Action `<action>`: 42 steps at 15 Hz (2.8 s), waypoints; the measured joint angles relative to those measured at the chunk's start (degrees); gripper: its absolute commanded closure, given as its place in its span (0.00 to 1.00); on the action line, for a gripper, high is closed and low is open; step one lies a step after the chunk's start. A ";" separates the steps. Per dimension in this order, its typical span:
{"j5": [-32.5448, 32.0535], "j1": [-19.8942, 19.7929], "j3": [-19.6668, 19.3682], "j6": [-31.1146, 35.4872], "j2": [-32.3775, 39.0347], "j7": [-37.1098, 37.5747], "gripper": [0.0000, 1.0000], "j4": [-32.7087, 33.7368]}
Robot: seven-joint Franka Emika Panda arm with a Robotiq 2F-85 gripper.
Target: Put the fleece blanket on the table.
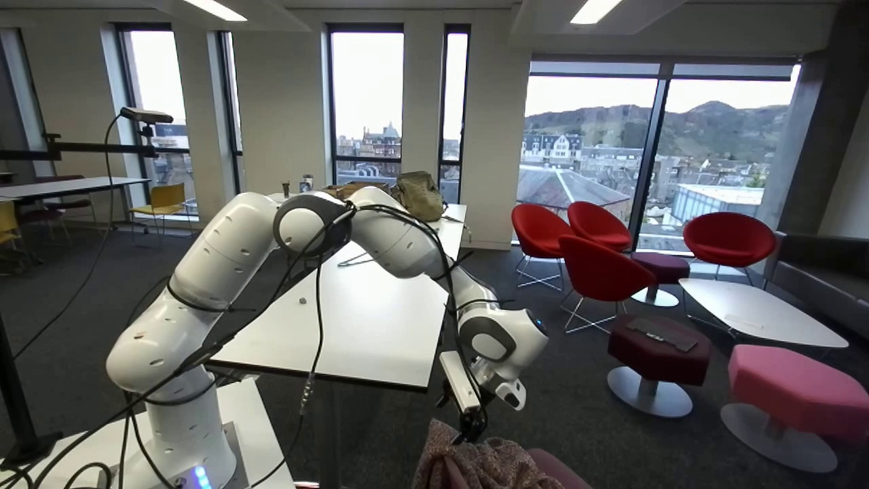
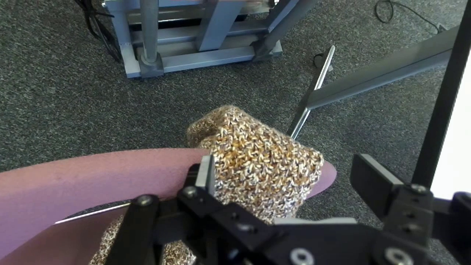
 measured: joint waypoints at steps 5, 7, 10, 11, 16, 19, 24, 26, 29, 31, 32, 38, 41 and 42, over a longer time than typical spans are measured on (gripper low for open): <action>0.14 -0.59 1.13 -0.61 1.46 0.10 0.00 1.22; 0.18 -0.58 1.67 -0.90 1.87 0.12 0.00 1.72; 0.77 -0.57 2.48 -0.47 2.05 0.47 0.00 2.22; 1.50 -0.57 2.67 0.52 2.04 0.72 0.00 2.27; 3.10 -0.52 2.90 5.28 2.03 3.95 0.00 2.30; 2.97 -0.53 2.53 5.82 2.24 6.55 0.00 2.27; 2.54 -0.55 1.05 5.88 4.08 8.95 0.00 2.25; 2.46 -0.56 0.64 5.89 5.06 9.35 0.00 2.25; 2.35 -0.55 0.43 5.90 5.94 9.84 0.28 2.27; 2.31 -0.55 0.37 5.91 6.06 9.85 0.42 2.36; 2.31 -0.56 0.36 5.91 6.06 9.85 0.51 2.50; 2.41 -0.57 0.35 5.91 6.05 9.85 0.95 3.19; 2.52 -0.64 0.40 5.61 5.98 9.73 0.95 3.50; 2.62 -0.79 0.54 5.13 5.80 9.26 0.96 3.51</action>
